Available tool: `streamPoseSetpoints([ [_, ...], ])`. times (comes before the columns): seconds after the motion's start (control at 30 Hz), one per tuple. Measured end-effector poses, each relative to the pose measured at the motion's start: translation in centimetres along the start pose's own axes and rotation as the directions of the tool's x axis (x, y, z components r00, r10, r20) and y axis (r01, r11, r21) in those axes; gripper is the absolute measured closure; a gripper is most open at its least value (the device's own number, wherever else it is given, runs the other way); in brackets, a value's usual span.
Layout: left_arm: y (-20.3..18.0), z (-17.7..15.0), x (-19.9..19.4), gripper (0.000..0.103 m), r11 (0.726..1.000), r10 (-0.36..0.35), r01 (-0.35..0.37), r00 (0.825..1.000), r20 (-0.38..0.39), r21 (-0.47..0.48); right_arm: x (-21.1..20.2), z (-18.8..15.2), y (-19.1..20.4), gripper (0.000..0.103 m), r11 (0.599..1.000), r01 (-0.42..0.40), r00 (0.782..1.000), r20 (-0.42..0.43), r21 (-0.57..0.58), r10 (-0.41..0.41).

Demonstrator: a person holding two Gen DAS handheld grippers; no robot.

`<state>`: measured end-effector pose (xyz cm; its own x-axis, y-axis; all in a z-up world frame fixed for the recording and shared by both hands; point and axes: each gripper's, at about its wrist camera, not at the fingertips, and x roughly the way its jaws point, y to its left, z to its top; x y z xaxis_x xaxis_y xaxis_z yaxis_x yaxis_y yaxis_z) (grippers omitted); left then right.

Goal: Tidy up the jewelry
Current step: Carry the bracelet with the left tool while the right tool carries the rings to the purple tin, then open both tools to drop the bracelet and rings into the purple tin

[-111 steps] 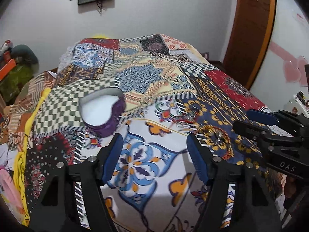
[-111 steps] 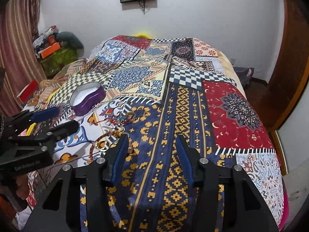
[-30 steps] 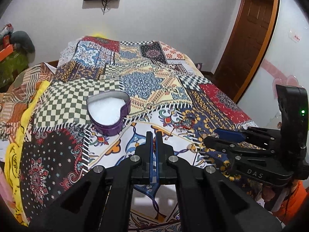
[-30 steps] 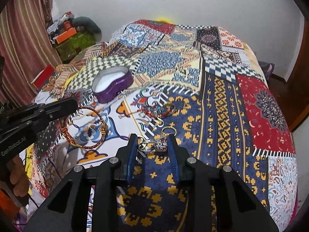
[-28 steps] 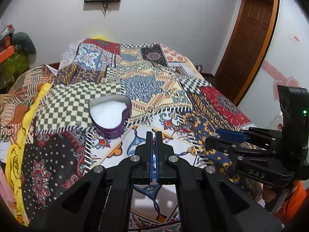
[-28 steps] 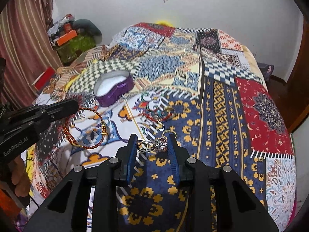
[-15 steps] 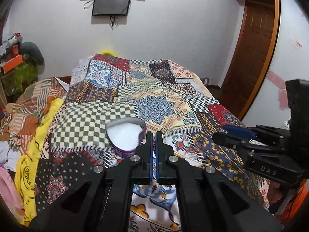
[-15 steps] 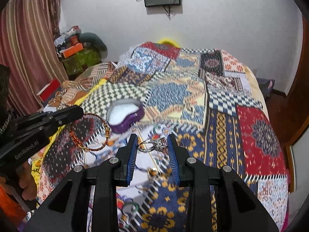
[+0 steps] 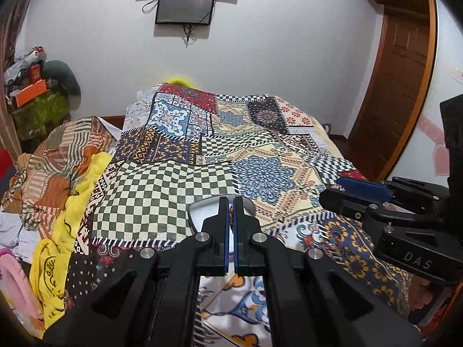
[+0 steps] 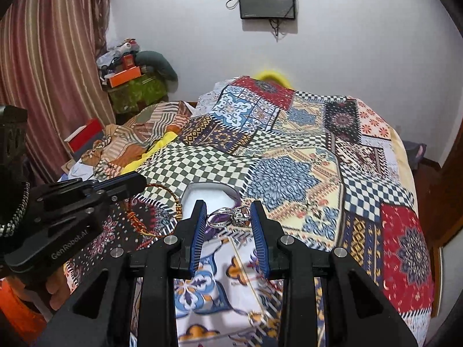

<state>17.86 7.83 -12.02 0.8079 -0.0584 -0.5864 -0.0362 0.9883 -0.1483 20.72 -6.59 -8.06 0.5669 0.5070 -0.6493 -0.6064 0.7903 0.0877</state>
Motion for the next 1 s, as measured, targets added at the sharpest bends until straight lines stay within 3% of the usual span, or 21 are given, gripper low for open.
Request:
streamPoseSetpoints([
  [0.17, 0.9, 0.5, 2.2, 0.103, 1.0, 0.014, -0.014, 1.0, -0.014, -0.013, 1.5, 1.0, 0.2, 0.075, 0.999, -0.028, 1.0, -0.015, -0.018, 0.028],
  [0.57, 2.9, 0.4, 8.4, 0.103, 0.999, -0.002, -0.003, 0.994, -0.113, -0.045, 7.7, 2.1, -0.7, 0.074, 0.998, -0.045, 0.985, -0.17, -0.053, 0.035],
  [0.73, 3.5, 0.4, 8.4, 0.103, 0.999, 0.013, -0.017, 0.994, -0.111, -0.036, 9.8, 2.6, -1.0, 0.074, 0.997, -0.078, 0.97, -0.234, -0.028, 0.069],
  [0.87, 3.9, 0.7, 7.1, 0.101, 0.998, 0.064, -0.064, 0.994, -0.086, 0.007, 11.3, 2.7, -0.9, 0.075, 0.995, -0.1, 0.957, -0.274, -0.01, 0.094],
  [1.0, 4.8, 0.2, 7.0, 0.09, 0.995, 0.099, -0.096, 0.988, -0.116, 0.027, 12.4, 2.3, -0.4, 0.075, 0.993, -0.115, 0.944, -0.313, -0.017, 0.104],
])
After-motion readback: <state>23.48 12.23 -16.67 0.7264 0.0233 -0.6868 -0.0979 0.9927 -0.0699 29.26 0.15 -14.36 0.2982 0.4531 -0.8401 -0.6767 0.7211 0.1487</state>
